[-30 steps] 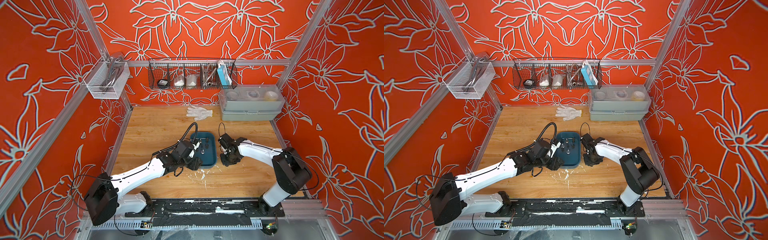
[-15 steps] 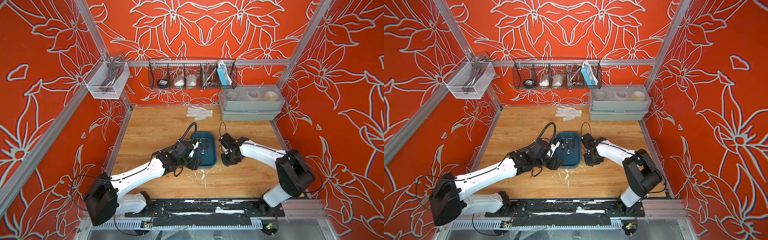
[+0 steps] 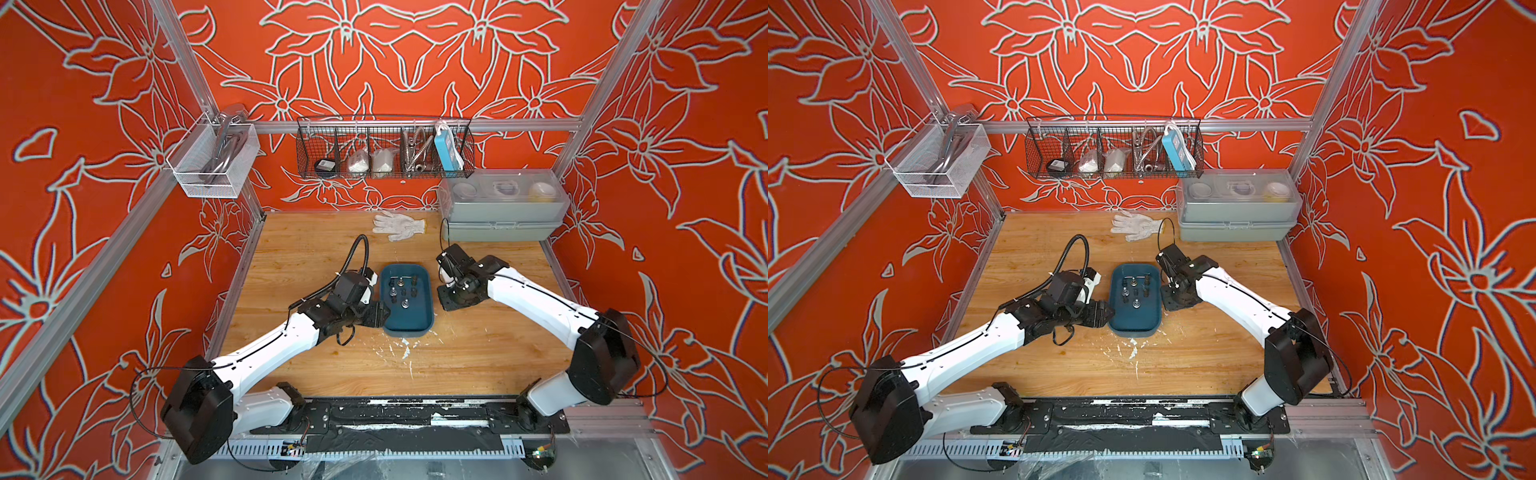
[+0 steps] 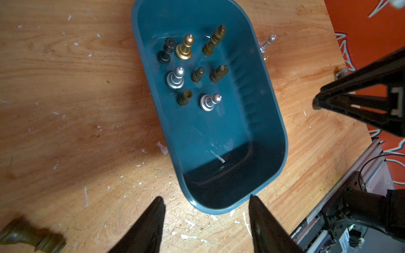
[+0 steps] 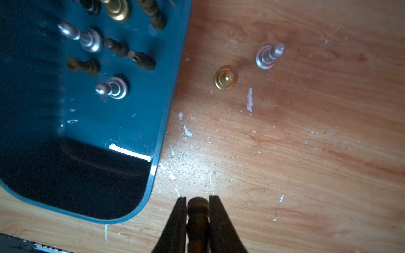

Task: Put the chess pieces into the storage box
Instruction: Pick up the chess piece at the center of the board, then place the chess piece in the storage box.

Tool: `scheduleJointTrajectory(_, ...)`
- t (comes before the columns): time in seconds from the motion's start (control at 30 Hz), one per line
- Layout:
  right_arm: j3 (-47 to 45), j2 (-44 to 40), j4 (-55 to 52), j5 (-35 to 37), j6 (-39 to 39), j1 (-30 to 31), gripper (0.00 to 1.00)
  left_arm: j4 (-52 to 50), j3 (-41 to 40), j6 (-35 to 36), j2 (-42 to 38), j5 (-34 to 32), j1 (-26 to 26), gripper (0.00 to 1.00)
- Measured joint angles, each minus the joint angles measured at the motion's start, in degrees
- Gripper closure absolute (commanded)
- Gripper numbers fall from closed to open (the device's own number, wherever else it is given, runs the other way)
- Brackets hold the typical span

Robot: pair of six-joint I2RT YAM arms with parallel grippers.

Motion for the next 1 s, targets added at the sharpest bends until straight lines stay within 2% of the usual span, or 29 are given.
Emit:
scheduleJointTrajectory(0.23, 7.2, 3.1, -1.7, 0.2, -1.0, 2.7, 0.8, -0.8, -1.4, -1.1, -2.3, 0.1, 1.6, 0.39)
scheduleJointTrajectory(0.7, 12.7, 9.5, -3.3, 0.1, -1.7, 5.1, 0.81, -1.2, -3.4, -2.1, -2.7, 0.0, 2.2, 0.39)
scheduleJointTrajectory(1.0, 16.5, 17.4, -2.9, 0.1, -2.8, 5.5, 0.81, -1.3, -3.5, -2.1, -2.7, -0.3, 2.2, 0.39)
